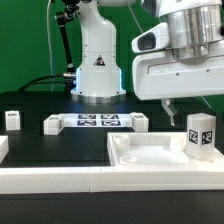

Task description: Assemble square table

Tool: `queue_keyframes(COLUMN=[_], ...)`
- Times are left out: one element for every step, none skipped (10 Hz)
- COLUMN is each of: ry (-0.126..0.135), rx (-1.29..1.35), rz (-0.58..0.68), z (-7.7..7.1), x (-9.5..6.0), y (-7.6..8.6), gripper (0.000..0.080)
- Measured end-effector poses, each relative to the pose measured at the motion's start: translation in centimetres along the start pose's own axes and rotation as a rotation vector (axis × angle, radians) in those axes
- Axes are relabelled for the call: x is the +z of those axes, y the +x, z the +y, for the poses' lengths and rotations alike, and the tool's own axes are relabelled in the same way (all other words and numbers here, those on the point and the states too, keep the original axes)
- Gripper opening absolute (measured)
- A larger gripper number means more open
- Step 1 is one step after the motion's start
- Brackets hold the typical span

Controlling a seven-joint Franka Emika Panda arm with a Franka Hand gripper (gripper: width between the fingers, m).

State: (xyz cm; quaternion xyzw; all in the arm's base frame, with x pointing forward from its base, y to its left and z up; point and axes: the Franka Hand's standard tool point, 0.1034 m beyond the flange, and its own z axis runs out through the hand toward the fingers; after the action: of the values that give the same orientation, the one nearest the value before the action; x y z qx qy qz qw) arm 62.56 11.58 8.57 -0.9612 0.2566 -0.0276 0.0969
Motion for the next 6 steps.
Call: queue_keyframes(ry=[-0.002,-0.015,-0.033,-0.047,-0.056,-0.060], rx=[-0.062,-0.159,-0.278,-0.388,-0.484,-0.556], rz=[0.000,0.002,0.008,0.012,0.012,0.010], z=[-0.10,-0.35,-0.54,-0.70,-0.84,-0.85], x=[0.02,0.08,0.09,0.10,0.13,0.15], y=[-0.10,-0.35,-0.47,-0.57,-0.70,-0.73], gripper=[0.0649,0.0649,0.0649,0.0649,0.0649,0.0649])
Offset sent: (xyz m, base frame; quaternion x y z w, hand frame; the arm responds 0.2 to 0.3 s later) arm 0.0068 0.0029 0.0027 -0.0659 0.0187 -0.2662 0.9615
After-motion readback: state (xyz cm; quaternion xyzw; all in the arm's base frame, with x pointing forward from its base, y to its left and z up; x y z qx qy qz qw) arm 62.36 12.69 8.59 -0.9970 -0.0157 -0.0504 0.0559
